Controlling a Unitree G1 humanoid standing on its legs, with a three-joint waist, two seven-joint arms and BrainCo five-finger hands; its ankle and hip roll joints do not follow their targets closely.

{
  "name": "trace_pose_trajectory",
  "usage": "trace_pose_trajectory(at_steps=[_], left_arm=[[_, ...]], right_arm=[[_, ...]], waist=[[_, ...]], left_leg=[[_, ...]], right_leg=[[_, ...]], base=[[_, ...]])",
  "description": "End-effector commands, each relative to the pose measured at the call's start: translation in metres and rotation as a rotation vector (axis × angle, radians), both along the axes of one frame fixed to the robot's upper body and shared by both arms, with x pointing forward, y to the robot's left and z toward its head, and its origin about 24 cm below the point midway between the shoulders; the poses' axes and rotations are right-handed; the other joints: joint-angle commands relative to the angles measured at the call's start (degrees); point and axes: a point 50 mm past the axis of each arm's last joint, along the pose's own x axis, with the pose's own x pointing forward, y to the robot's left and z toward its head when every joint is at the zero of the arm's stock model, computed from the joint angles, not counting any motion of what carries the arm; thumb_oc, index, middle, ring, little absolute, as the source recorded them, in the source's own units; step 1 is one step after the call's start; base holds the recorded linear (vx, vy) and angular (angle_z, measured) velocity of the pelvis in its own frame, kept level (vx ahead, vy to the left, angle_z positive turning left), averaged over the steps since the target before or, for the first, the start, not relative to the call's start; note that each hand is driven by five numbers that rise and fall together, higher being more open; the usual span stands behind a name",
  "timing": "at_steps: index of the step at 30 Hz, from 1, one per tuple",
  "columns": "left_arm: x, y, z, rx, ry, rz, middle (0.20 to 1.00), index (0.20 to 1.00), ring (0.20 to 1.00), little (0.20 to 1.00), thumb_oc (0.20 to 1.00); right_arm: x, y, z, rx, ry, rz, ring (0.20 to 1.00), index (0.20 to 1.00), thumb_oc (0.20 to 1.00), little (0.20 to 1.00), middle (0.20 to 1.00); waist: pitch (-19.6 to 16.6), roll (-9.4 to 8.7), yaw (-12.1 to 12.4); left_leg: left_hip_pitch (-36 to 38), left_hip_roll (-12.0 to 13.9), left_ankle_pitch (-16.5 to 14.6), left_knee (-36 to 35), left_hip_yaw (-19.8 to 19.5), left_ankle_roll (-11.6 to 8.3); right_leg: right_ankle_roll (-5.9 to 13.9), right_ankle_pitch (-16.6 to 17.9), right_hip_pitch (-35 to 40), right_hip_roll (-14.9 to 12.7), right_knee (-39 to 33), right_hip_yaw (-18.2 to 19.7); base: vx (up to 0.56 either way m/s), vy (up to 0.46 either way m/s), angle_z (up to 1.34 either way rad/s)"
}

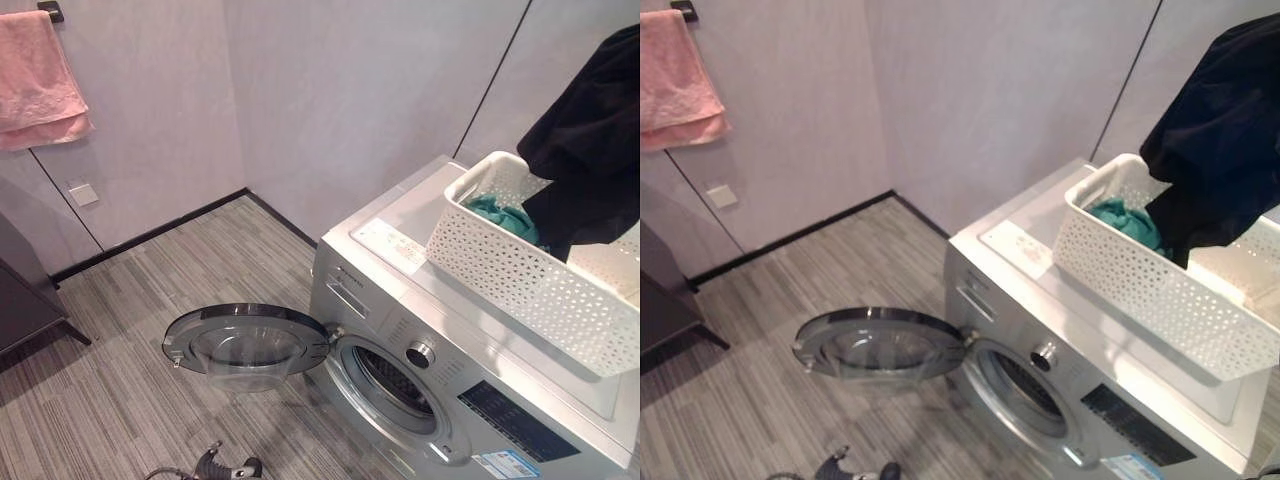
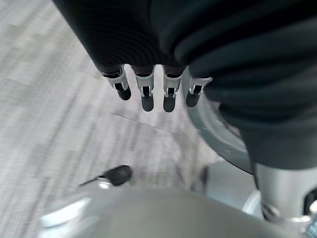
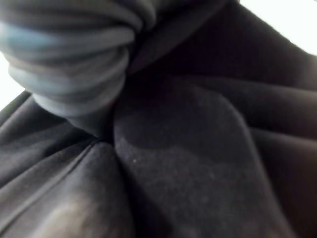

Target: Grab the laundry basket,head to the washer,open it,put in the laundry and shut it.

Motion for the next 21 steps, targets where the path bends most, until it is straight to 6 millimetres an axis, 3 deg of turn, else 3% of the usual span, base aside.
trace_pose_trajectory(at_steps=[1, 7, 8, 13, 17, 21], left_arm=[[0.020, -0.012, 0.003, -0.004, -0.044, -0.115, 1.000, 1.000, 1.000, 1.000, 1.000], [0.038, -0.027, 0.011, 0.006, -0.107, -0.287, 1.000, 1.000, 1.000, 1.000, 1.000], [0.038, -0.031, 0.012, 0.006, -0.112, -0.337, 1.000, 1.000, 1.000, 1.000, 1.000], [0.041, -0.041, 0.015, -0.010, -0.128, -0.451, 1.000, 1.000, 1.000, 1.000, 1.000], [0.050, -0.055, 0.020, -0.050, -0.172, -0.472, 1.000, 1.000, 1.000, 1.000, 1.000], [0.052, -0.057, 0.022, -0.040, -0.187, -0.510, 1.000, 1.000, 1.000, 1.000, 1.000]], right_arm=[[-0.026, -0.003, 0.043, -0.057, -0.200, -0.062, 0.200, 0.200, 0.200, 0.200, 0.200], [-0.059, -0.007, 0.058, -0.122, -0.369, -0.107, 0.200, 0.200, 0.200, 0.200, 0.200], [-0.066, 0.003, 0.066, -0.193, -0.404, -0.098, 0.200, 0.200, 0.200, 0.200, 0.200], [-0.088, 0.010, 0.082, -0.266, -0.504, -0.108, 0.200, 0.200, 0.200, 0.200, 0.200], [-0.102, -0.002, 0.074, -0.251, -0.523, -0.158, 0.200, 0.200, 0.200, 0.200, 0.200], [-0.117, -0.014, 0.067, -0.283, -0.515, -0.259, 0.200, 0.200, 0.200, 0.200, 0.200]], waist=[[-0.8, -3.05, 0.7], [-0.5, -2.70, -0.6], [-0.5, -2.31, -1.3], [-0.8, -1.90, -2.3], [-1.0, -1.55, -4.1], [-0.9, -1.43, -5.2]], left_leg=[[3.4, 0.9, -7.6, 2.7, 1.6, 1.67], [3.2, -1.3, -8.8, 2.7, 2.0, 2.83], [3.7, -2.1, -9.4, 2.7, 2.3, 3.46], [3.8, -3.8, -10.1, 2.6, 3.0, 4.25], [4.3, -5.1, -10.4, 1.6, 4.1, 4.90], [4.8, -5.5, -10.7, 1.2, 5.1, 5.26]], right_leg=[[4.06, -1.5, -1.5, -5.9, 5.5, -1.1], [5.38, -0.4, -2.3, -8.0, 5.9, -0.7], [5.77, 0.3, -3.1, -8.7, 6.2, 0.2], [6.31, 1.2, -3.6, -10.2, 6.6, 0.9], [7.13, 2.6, -4.4, -11.4, 6.4, 1.5], [7.55, 3.8, -5.1, -11.9, 6.2, 1.6]], base=[[0.00, 0.070, 0.00], [-0.01, 0.091, 0.01], [0.00, 0.070, -0.06], [0.01, 0.101, -0.21], [0.00, 0.075, -0.16], [0.01, 0.030, -0.11]])
